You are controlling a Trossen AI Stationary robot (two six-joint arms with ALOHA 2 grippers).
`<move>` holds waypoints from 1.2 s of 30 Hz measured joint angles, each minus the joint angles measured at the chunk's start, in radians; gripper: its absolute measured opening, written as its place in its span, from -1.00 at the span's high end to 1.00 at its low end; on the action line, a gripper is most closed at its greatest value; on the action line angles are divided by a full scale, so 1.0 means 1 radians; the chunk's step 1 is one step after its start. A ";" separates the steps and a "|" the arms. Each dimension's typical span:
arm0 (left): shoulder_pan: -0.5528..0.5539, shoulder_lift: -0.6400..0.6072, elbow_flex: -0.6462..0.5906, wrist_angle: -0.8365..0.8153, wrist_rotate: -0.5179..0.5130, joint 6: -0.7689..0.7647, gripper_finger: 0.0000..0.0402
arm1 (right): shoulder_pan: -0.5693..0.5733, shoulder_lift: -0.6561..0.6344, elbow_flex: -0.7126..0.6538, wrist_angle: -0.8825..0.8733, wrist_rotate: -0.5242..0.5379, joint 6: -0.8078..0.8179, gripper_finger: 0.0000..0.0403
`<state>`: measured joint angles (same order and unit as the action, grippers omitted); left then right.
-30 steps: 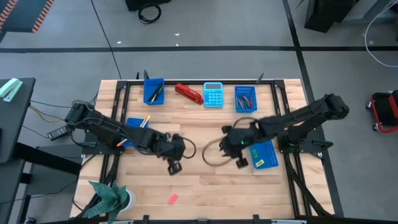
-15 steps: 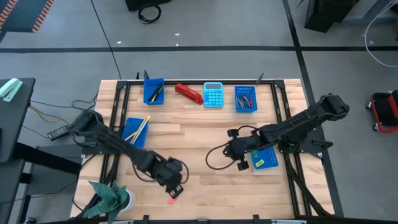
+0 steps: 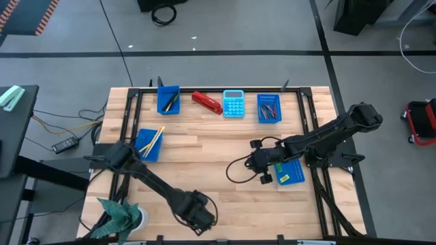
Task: Sort crayons/erasers/pens/pencils in bins
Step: Put the pink eraser into the bottom right bin
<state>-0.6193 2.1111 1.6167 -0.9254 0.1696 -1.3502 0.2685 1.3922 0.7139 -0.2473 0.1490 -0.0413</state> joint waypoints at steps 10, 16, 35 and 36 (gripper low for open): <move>-0.020 0.056 0.014 -0.004 -0.023 -0.004 0.22 | 0.000 0.000 0.000 0.007 -0.016 0.002 0.42; -0.022 0.070 0.012 -0.019 -0.039 0.014 0.17 | 0.000 0.000 0.000 0.007 -0.019 0.014 0.42; -0.017 0.096 0.023 -0.044 -0.079 0.102 0.65 | 0.002 0.000 0.000 -0.010 -0.035 0.023 0.42; -0.014 0.090 0.022 -0.043 -0.079 0.112 0.69 | 0.003 0.000 0.004 -0.024 -0.035 0.023 0.42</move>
<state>-0.6336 2.2009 1.6390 -0.9687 0.0910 -1.2385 0.2713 1.3922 0.7175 -0.2718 0.1139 -0.0185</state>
